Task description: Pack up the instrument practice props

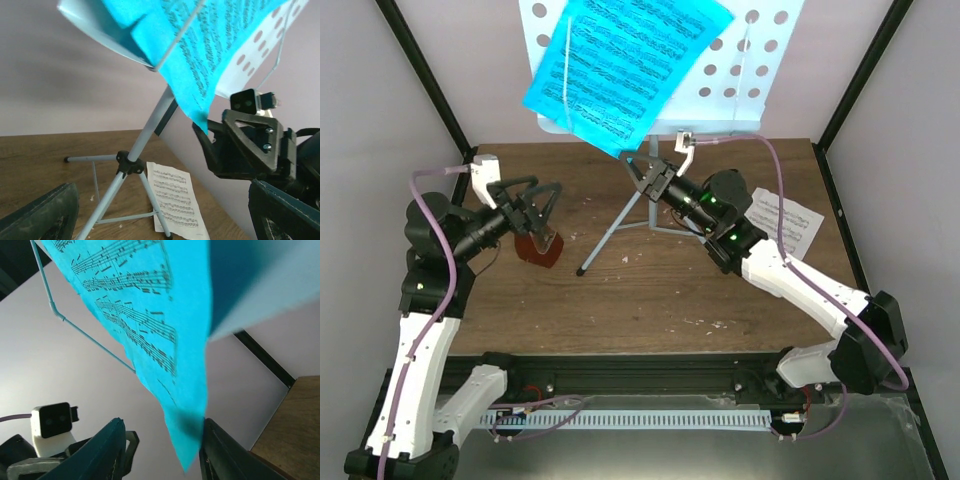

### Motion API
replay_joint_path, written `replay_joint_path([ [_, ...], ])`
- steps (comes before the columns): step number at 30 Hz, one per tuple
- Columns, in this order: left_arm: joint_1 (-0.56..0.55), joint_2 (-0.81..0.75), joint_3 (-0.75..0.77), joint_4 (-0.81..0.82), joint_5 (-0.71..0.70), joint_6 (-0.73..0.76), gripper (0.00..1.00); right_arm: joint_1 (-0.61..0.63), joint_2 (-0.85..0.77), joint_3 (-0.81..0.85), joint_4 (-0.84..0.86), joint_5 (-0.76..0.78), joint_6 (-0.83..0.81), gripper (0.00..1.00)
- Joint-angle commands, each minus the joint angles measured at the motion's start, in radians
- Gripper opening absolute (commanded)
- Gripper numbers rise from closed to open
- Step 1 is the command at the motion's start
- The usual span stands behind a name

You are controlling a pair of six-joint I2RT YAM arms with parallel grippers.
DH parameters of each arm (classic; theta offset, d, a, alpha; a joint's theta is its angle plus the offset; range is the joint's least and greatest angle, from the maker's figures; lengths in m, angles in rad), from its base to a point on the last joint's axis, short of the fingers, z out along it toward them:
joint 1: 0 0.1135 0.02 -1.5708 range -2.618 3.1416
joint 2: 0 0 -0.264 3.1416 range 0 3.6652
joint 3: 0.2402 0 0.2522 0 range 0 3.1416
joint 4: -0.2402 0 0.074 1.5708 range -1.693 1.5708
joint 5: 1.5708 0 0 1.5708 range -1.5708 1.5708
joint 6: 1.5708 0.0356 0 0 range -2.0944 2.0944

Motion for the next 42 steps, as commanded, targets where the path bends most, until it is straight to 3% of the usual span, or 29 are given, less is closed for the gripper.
replay_joint_path([
  [1, 0.003, 0.000, -0.004, 0.004, 0.016, -0.018, 0.93, 0.017, -0.056, -0.029, 0.094, 0.085, -0.019, 0.41],
  [19, 0.003, 0.047, 0.045, 0.087, 0.052, -0.086, 0.91, 0.022, 0.014, 0.061, 0.089, 0.049, -0.023, 0.35],
  [24, -0.007, 0.116, 0.176, 0.108, 0.039, -0.093, 0.76, 0.024, 0.016, 0.067, 0.079, 0.052, -0.020, 0.19],
  [28, -0.058, 0.197, 0.318, 0.089, -0.006, -0.072, 0.70, 0.026, 0.009, 0.060, 0.083, 0.061, -0.025, 0.02],
  [32, -0.117, 0.289, 0.460, 0.032, -0.064, -0.026, 0.65, 0.030, -0.003, 0.056, 0.080, 0.073, -0.046, 0.01],
  [42, -0.129, 0.456, 0.676, -0.005, -0.102, -0.011, 0.57, 0.031, -0.020, 0.055, 0.076, 0.076, -0.064, 0.01],
])
